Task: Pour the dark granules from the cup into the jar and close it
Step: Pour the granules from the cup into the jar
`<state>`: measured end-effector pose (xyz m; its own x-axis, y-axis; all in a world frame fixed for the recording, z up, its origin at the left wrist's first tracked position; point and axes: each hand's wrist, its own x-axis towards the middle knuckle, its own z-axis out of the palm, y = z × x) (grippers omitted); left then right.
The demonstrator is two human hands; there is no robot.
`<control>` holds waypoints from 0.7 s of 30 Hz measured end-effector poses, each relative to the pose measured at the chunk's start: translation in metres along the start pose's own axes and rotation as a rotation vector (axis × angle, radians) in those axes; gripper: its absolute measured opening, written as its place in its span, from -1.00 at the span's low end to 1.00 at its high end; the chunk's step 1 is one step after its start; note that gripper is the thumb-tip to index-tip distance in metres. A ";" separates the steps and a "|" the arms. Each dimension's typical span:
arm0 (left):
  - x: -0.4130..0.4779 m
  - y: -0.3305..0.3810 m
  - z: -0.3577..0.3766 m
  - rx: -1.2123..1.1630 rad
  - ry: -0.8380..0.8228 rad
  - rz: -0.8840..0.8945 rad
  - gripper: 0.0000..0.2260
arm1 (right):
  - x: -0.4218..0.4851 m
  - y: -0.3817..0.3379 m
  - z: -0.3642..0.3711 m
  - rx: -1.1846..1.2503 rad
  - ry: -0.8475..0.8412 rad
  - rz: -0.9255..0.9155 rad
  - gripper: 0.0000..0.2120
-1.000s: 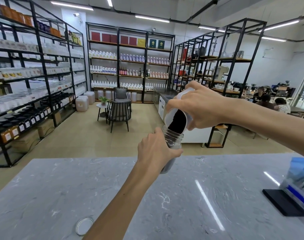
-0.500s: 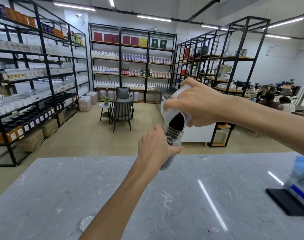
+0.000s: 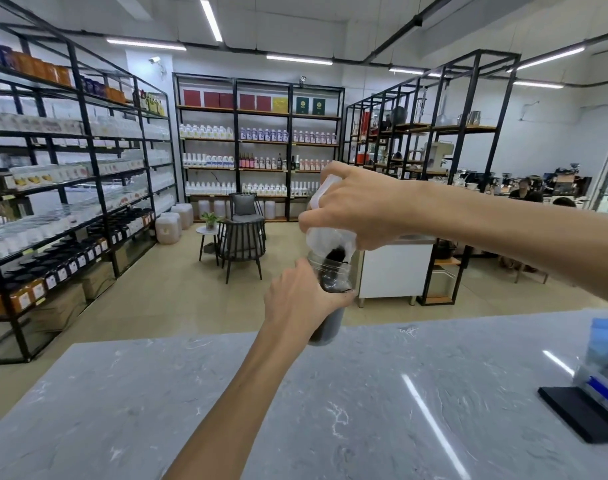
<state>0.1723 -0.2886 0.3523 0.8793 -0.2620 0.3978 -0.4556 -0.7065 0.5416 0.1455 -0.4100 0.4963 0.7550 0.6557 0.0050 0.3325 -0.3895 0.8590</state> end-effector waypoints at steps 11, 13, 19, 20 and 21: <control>-0.020 -0.019 0.008 -0.099 -0.053 -0.059 -0.35 | 0.013 -0.017 0.002 0.065 -0.176 -0.012 -0.28; -0.026 -0.024 0.010 -0.124 -0.071 -0.078 -0.39 | 0.017 -0.024 0.003 0.073 -0.194 -0.037 -0.25; -0.031 -0.038 0.009 -0.136 -0.046 -0.095 -0.40 | 0.023 -0.028 0.006 0.090 -0.162 -0.044 -0.22; -0.031 -0.038 0.009 -0.134 -0.046 -0.093 -0.39 | 0.023 -0.028 0.004 0.093 -0.167 -0.047 -0.23; -0.031 -0.038 0.009 -0.133 -0.049 -0.093 -0.38 | 0.022 -0.027 0.002 0.097 -0.162 -0.048 -0.23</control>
<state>0.1637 -0.2593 0.3126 0.9226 -0.2339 0.3068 -0.3839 -0.6363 0.6691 0.1547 -0.3864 0.4724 0.8158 0.5649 -0.1240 0.4170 -0.4259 0.8029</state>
